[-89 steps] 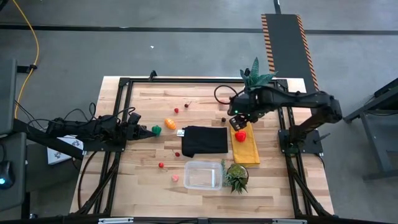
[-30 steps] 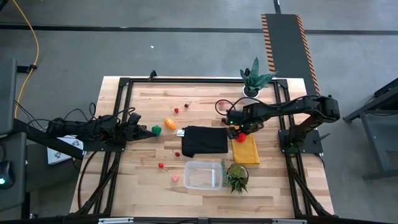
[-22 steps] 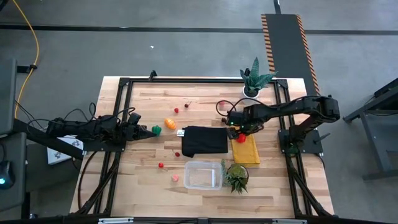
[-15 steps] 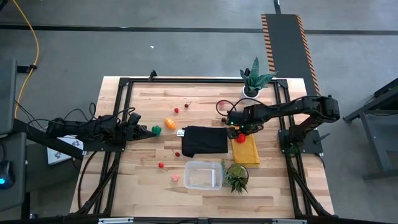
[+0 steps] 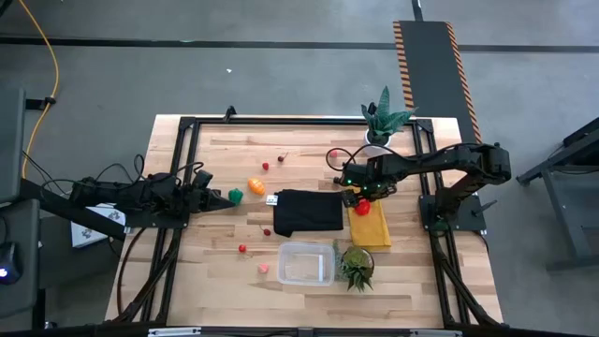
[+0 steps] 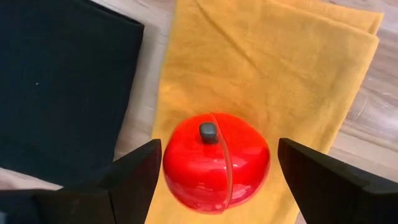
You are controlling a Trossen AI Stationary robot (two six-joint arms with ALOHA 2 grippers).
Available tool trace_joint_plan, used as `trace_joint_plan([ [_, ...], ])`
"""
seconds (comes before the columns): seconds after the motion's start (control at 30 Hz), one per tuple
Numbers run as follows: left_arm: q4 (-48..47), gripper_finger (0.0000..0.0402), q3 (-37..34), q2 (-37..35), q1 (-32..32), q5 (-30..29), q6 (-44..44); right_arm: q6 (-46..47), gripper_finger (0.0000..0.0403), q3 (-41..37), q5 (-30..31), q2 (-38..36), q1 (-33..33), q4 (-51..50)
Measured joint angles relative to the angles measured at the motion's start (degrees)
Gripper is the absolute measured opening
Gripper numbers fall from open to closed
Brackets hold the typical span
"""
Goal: Pick and placing Produce into tupperware
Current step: Put the apple into the transparent bin
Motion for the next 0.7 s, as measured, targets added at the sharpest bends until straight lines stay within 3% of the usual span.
trace_joint_plan([
  [0.7,0.1,0.0001,0.0,0.0,0.0,1.1,0.0,-1.5,0.0312,0.0,-1.0,0.1,0.4,0.0],
])
